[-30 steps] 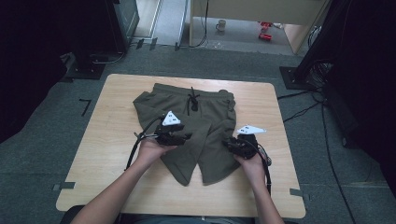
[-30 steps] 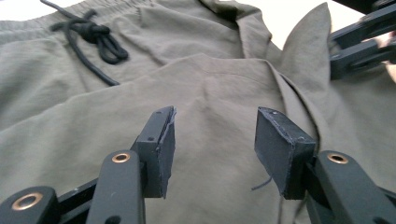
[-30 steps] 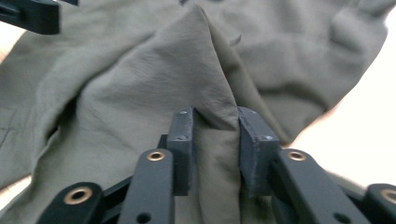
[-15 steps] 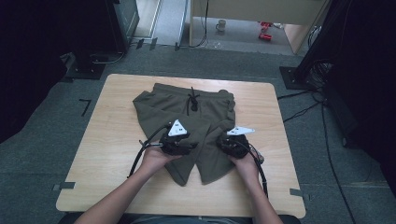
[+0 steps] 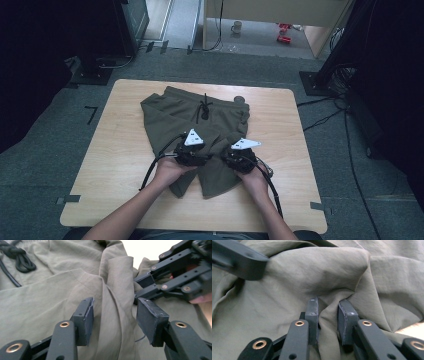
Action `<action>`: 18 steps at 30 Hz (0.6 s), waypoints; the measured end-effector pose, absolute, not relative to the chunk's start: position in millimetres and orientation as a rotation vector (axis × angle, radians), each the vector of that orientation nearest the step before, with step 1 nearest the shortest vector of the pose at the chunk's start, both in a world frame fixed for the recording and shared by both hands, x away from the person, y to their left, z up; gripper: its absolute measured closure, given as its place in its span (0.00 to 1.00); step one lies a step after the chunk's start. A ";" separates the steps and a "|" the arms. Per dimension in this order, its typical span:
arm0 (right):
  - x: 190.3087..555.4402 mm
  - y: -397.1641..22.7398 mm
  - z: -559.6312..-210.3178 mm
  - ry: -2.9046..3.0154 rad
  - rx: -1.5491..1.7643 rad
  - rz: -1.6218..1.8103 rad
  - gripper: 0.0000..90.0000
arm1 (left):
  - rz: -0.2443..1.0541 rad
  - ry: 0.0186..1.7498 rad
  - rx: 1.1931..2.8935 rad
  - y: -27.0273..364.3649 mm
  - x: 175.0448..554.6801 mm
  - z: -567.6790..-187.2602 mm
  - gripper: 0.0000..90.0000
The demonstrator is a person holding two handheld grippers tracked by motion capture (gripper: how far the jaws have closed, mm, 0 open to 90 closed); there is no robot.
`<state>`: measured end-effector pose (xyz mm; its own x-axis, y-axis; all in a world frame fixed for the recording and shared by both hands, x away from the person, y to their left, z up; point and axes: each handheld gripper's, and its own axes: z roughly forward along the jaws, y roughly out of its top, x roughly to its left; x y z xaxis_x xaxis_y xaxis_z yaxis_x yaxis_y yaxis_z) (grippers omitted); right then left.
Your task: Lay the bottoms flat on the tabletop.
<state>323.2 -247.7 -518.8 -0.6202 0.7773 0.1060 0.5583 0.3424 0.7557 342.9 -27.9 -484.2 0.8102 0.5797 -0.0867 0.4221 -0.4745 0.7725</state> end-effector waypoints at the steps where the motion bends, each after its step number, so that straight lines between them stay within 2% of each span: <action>1: 322.1 -246.5 -519.3 2.335 1.185 1.152 0.81 | 0.235 0.735 2.139 -27.9 342.9 -484.2 0.56; 4: 319.6 -245.5 -521.2 2.321 1.176 1.169 0.80 | 0.204 0.780 2.141 -25.8 347.8 -486.2 0.66; 10: 319.5 -245.9 -521.4 2.320 1.181 1.179 0.80 | 0.190 0.817 2.123 -19.1 351.6 -483.8 0.92; 18: 320.3 -246.6 -521.5 2.323 1.186 1.188 0.80 | 0.208 0.843 2.076 -3.9 354.2 -471.8 0.96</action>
